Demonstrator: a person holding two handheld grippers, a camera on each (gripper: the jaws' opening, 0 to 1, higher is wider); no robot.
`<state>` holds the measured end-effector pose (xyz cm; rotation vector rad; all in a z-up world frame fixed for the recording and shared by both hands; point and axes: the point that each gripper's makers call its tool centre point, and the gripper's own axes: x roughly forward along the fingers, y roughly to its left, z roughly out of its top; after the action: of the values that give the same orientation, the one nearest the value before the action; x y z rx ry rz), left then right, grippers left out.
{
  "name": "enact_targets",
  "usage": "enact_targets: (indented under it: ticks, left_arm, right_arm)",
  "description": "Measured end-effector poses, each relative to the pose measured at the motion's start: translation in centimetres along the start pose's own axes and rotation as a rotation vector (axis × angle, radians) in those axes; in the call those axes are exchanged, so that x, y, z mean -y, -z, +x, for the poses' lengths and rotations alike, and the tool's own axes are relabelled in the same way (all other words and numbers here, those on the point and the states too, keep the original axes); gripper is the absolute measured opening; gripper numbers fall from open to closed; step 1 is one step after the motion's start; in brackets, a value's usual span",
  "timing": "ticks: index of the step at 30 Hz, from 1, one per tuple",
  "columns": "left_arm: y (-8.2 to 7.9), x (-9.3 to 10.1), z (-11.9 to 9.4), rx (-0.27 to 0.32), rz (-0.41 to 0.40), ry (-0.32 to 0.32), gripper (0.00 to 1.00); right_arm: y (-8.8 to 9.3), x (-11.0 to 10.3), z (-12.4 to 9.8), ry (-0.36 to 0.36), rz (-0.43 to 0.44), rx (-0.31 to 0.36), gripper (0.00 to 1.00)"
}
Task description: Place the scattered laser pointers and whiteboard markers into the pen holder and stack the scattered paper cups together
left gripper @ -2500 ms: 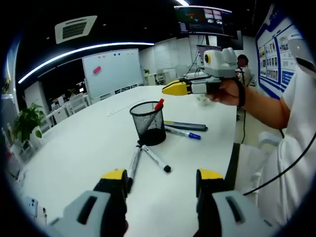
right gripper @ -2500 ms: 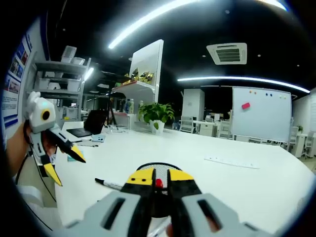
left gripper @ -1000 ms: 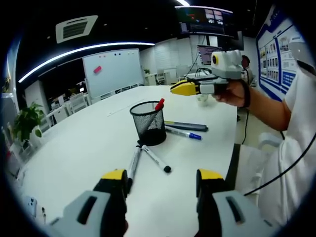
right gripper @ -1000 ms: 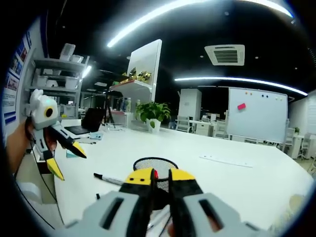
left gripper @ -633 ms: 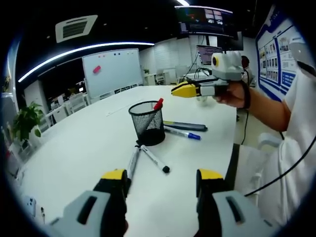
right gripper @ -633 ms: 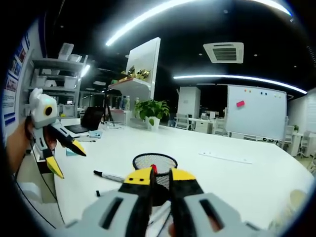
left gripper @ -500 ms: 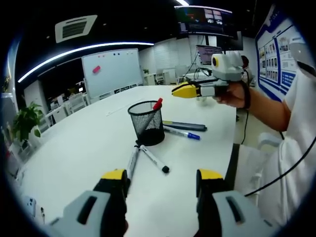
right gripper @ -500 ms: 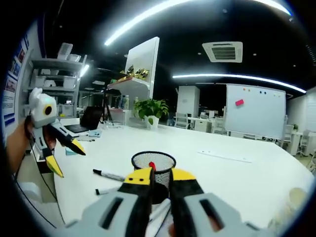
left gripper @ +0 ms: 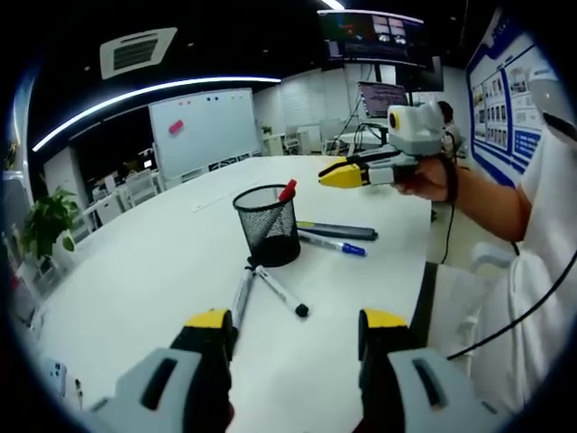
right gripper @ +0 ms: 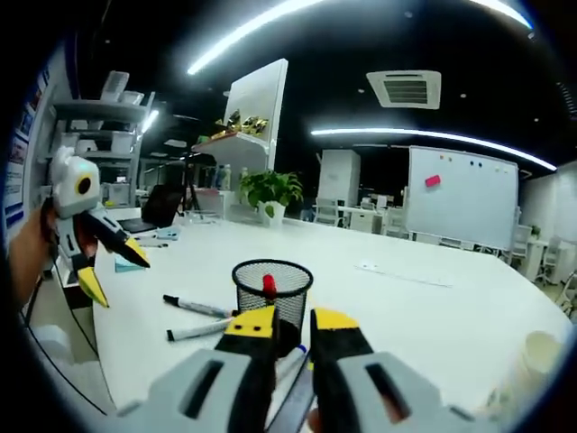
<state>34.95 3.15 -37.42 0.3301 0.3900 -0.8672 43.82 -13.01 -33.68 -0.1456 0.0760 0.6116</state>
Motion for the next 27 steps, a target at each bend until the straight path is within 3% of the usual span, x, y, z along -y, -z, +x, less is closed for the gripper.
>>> enact_targets:
  ticks: [27]
  left_arm:
    - [0.0, -0.5, -0.7, -0.005, 0.004, -0.019, 0.57]
  right_arm:
    - [3.0, 0.6, -1.0, 0.019, 0.009, -0.079, 0.15]
